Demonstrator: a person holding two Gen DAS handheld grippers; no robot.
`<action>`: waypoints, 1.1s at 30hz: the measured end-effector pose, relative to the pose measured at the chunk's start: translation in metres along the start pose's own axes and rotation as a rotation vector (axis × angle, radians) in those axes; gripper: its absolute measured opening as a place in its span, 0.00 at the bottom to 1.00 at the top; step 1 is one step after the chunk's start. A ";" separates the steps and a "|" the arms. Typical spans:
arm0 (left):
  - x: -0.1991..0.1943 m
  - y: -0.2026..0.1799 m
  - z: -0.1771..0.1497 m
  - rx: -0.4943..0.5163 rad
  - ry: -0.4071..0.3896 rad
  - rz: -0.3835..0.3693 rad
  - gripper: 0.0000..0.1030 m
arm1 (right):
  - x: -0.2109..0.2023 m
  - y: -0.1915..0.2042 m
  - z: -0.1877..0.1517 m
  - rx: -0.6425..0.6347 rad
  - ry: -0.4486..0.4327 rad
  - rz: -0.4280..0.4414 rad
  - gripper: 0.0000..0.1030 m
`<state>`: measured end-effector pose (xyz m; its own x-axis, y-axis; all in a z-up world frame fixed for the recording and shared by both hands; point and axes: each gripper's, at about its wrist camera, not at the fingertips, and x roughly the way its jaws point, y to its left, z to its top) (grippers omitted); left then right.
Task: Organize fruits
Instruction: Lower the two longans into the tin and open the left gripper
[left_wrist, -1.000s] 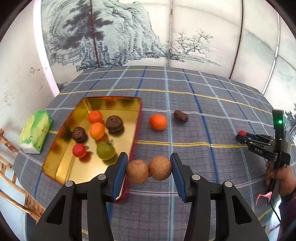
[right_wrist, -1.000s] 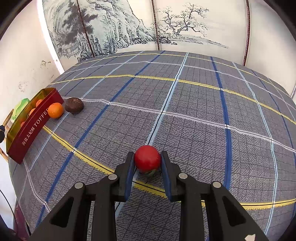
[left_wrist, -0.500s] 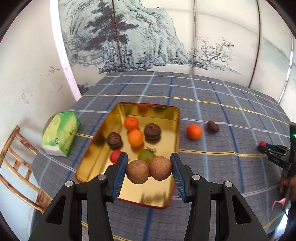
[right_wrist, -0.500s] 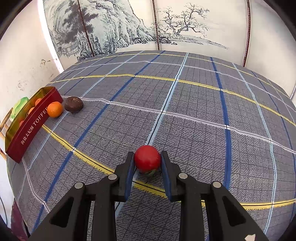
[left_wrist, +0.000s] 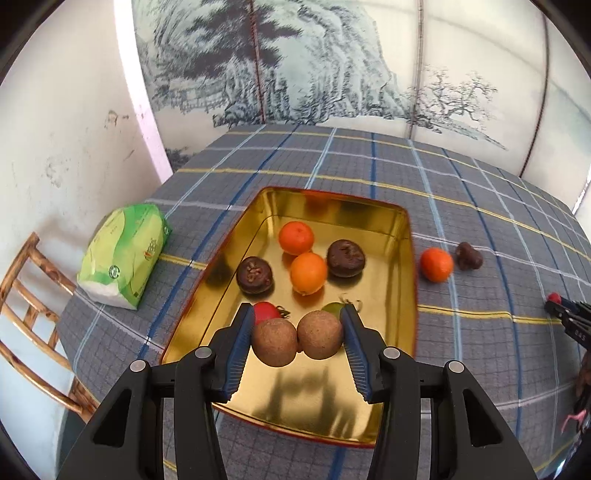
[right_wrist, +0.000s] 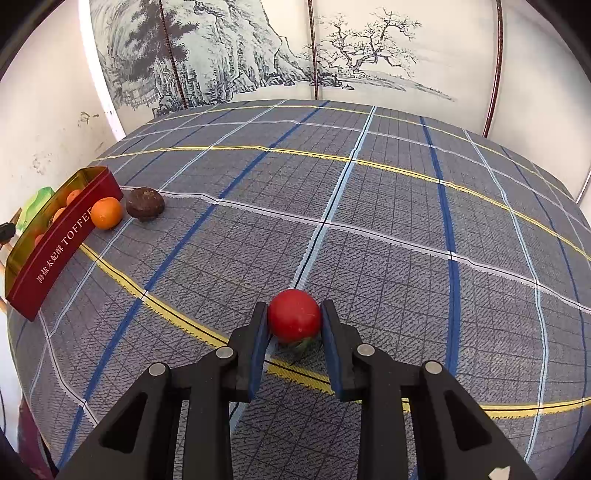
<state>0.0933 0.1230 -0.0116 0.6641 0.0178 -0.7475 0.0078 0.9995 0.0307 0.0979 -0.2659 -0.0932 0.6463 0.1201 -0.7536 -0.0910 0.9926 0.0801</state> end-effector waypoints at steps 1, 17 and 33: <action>0.005 0.004 0.000 -0.013 0.010 -0.003 0.47 | 0.000 0.000 0.000 0.002 0.000 0.003 0.26; 0.035 0.018 -0.005 -0.033 0.078 0.015 0.47 | -0.001 -0.005 0.000 0.024 -0.004 0.030 0.26; 0.045 0.007 -0.010 0.016 0.069 0.037 0.47 | 0.000 -0.001 0.000 0.002 0.000 0.003 0.26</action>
<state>0.1156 0.1314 -0.0523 0.6112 0.0572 -0.7894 -0.0033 0.9976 0.0698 0.0978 -0.2666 -0.0930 0.6459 0.1226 -0.7535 -0.0915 0.9923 0.0830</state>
